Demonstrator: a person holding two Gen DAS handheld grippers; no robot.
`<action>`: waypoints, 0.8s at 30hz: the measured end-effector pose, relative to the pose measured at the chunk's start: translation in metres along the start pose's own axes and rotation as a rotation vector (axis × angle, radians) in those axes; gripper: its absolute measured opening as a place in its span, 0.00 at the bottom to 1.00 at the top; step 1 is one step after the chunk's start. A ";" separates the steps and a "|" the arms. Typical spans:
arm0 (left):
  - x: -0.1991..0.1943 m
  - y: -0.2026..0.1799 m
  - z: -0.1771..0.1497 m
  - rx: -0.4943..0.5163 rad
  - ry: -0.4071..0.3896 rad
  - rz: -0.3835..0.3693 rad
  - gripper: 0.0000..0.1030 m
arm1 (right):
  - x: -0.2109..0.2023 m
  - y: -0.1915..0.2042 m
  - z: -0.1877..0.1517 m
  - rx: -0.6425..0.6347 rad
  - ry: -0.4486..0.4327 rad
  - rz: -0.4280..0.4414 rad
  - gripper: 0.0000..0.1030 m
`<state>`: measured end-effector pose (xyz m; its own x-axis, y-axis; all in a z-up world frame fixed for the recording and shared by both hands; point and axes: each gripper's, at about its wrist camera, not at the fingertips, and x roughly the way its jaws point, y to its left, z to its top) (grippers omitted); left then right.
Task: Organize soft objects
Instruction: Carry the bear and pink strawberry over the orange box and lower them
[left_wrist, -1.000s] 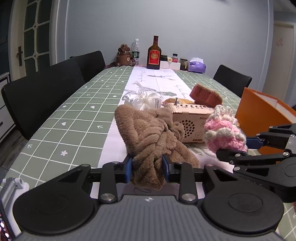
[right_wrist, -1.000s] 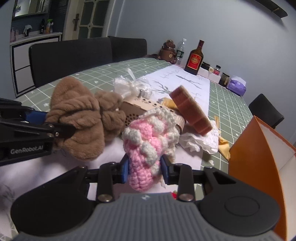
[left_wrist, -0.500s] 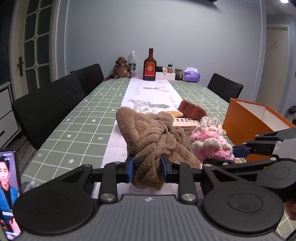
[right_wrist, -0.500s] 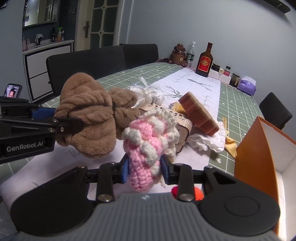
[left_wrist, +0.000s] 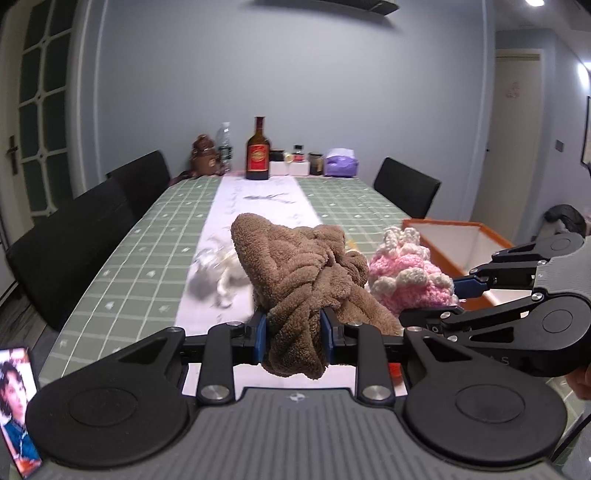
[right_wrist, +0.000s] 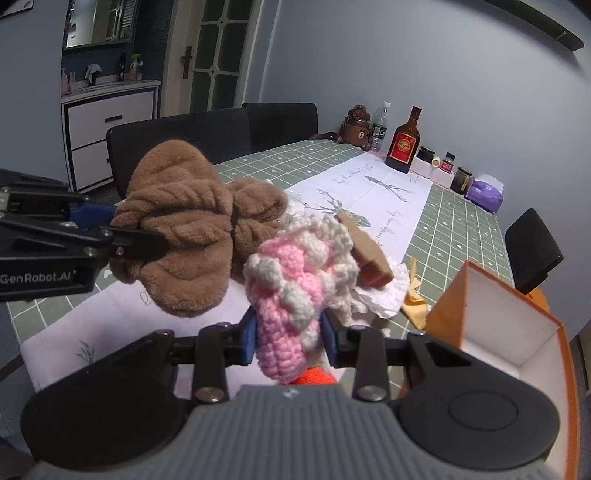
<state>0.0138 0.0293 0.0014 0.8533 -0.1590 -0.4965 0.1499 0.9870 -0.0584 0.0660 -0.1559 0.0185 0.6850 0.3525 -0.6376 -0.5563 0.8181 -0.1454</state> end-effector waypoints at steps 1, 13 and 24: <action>0.000 -0.004 0.005 0.002 0.003 -0.016 0.32 | -0.004 -0.004 0.002 -0.004 0.007 0.001 0.34; 0.014 -0.063 0.083 0.059 -0.012 -0.139 0.32 | -0.049 -0.093 0.023 0.001 0.105 -0.041 0.34; 0.091 -0.149 0.106 0.107 0.148 -0.201 0.32 | -0.039 -0.189 -0.002 0.007 0.350 -0.107 0.34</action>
<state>0.1217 -0.1343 0.0566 0.7198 -0.3383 -0.6062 0.3675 0.9265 -0.0806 0.1430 -0.3255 0.0694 0.5360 0.0882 -0.8396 -0.4859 0.8455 -0.2213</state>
